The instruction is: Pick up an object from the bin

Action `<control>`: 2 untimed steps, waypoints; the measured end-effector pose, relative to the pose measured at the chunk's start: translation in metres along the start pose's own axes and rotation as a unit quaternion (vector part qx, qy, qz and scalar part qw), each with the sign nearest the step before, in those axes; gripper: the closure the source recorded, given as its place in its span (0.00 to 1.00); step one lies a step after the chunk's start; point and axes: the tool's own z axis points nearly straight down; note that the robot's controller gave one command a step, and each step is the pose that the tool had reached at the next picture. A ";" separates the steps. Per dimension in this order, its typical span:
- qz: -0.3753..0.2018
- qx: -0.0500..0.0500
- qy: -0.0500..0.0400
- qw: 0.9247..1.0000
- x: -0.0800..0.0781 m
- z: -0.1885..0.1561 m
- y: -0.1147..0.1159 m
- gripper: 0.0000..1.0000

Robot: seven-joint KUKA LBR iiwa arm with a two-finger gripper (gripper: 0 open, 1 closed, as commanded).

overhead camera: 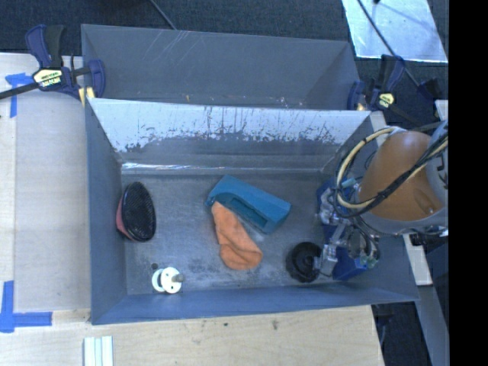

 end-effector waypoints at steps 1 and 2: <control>0.018 0.000 0.001 1.000 -0.002 0.000 0.002 0.00; 0.036 0.000 0.000 0.999 0.001 -0.005 0.001 0.00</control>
Offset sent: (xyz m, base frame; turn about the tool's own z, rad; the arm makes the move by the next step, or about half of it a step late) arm -0.0045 0.0006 0.0070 0.0851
